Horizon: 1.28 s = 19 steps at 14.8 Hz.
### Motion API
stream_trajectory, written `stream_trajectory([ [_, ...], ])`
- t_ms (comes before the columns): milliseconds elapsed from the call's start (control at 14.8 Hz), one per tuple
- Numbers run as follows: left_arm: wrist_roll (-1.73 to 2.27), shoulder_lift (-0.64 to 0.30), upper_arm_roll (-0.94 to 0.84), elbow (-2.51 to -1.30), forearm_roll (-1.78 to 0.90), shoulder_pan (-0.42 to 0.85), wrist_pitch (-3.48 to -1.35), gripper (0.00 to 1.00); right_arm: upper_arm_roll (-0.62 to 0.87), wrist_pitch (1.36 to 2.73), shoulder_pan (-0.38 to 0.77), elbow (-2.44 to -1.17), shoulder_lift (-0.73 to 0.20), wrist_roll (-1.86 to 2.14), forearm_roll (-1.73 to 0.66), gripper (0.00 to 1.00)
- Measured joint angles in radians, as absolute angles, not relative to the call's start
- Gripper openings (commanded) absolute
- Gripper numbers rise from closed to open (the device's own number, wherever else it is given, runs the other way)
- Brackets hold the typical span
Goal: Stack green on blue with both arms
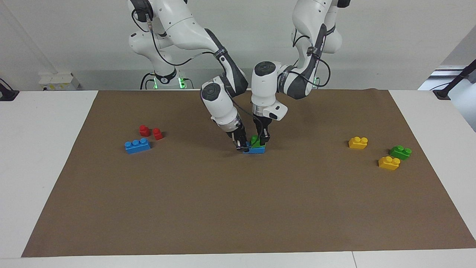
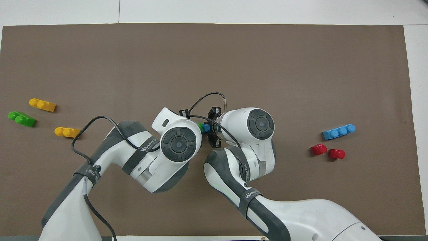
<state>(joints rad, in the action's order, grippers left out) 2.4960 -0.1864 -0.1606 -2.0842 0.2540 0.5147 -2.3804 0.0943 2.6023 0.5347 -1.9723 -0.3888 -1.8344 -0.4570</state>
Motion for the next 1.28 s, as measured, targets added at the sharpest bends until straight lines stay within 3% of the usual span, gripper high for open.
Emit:
stream_trajectory([
  [202,2.498,-0.192,-0.16,-2.083,0.261,0.515,-2.382,0.0,0.094,2.602,0.535,-1.972,-0.389,-1.833,-0.457,0.0],
  [270,2.498,-0.192,-0.16,-2.083,0.265,0.515,-2.382,0.36,0.094,2.603,0.535,-1.972,-0.389,-1.833,-0.457,0.0],
  [337,2.498,-0.192,-0.161,-2.083,0.272,0.516,-2.382,0.99,0.094,2.603,0.535,-1.972,-0.389,-1.833,-0.457,0.0],
  [405,2.504,-0.197,-0.159,-2.084,0.281,0.516,-2.382,1.0,0.094,2.603,0.534,-1.972,-0.389,-1.835,-0.457,0.4],
  [472,2.51,-0.206,-0.152,-2.085,0.292,0.515,-2.382,1.0,0.094,2.603,0.534,-1.972,-0.389,-1.837,-0.457,0.63],
  [540,2.508,-0.217,-0.146,-2.085,0.296,0.512,-2.381,1.0,0.093,2.603,0.533,-1.972,-0.389,-1.839,-0.457,0.77],
  [607,2.499,-0.226,-0.143,-2.085,0.297,0.509,-2.381,1.0,0.09,2.603,0.531,-1.972,-0.39,-1.84,-0.457,0.83],
  [810,2.438,-0.221,-0.141,-2.081,0.3,0.479,-2.381,1.0,0.083,2.604,0.529,-1.972,-0.392,-1.84,-0.457,0.86],
  [1282,2.351,-0.149,-0.139,-2.077,0.3,0.398,-2.334,1.0,0.08,2.544,0.432,-1.94,-0.385,-1.793,-0.457,0.88],
])
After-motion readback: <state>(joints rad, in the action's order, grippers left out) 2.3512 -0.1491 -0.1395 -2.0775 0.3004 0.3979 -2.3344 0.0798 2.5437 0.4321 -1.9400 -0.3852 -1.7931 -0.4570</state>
